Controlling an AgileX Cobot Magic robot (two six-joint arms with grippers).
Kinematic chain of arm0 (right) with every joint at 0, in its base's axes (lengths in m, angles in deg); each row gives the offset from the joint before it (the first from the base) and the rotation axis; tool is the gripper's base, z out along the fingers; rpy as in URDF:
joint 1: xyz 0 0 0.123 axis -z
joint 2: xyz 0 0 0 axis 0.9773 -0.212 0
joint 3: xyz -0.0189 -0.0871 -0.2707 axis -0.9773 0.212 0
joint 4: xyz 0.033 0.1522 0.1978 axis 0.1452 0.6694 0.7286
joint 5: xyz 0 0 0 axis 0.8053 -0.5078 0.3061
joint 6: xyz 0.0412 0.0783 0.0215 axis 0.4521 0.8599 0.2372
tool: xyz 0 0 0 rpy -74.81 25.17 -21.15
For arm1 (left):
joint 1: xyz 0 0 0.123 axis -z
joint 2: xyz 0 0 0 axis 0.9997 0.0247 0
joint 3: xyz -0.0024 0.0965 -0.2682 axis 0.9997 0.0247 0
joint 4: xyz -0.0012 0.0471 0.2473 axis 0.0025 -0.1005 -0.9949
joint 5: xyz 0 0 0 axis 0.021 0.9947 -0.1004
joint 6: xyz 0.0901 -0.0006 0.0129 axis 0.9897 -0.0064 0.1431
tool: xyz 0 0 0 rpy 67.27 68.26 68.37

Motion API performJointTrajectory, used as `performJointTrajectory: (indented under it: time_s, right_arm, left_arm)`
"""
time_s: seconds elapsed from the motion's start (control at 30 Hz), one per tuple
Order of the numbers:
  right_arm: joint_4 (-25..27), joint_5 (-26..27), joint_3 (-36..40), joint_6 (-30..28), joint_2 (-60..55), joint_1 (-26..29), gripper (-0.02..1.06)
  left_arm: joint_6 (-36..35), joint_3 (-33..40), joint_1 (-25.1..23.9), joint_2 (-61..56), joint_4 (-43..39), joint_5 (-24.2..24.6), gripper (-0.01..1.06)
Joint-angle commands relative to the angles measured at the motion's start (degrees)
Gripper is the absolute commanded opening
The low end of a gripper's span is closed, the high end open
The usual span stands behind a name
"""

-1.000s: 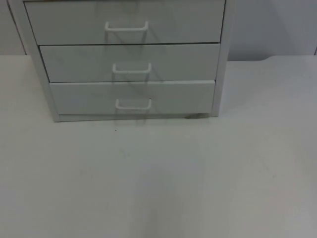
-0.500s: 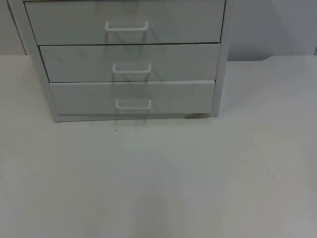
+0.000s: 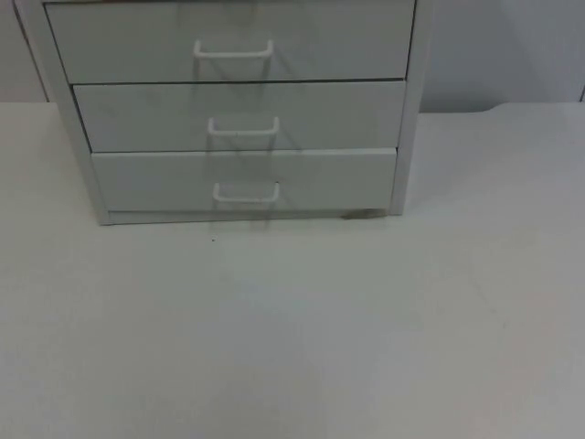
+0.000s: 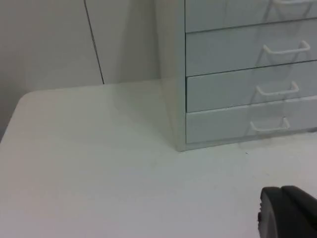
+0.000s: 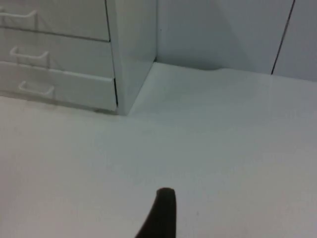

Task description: Open the drawer with the left hand, place the block into the drawer with the right hand, then close the drawer with the left hand.

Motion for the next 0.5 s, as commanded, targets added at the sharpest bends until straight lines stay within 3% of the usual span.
performJointTrajectory:
  time_s: [0.0,0.17,0.47]
  right_arm:
    - [1.71,-4.71,0.67,-2.47,0.31,-0.02,0.75]
    - [3.32,-4.39,2.51,-3.17,0.31,-0.02,0.75]
    - [3.32,-2.93,3.43,-3.17,0.31,-0.02,0.75]
  left_arm:
    - [-0.32,0.26,-0.07,-0.17,-0.70,2.00,0.00]
    - [-0.32,1.10,-0.07,-0.17,-0.93,4.88,0.00]
    - [-3.63,6.59,-0.07,-0.17,-2.25,2.30,0.00]
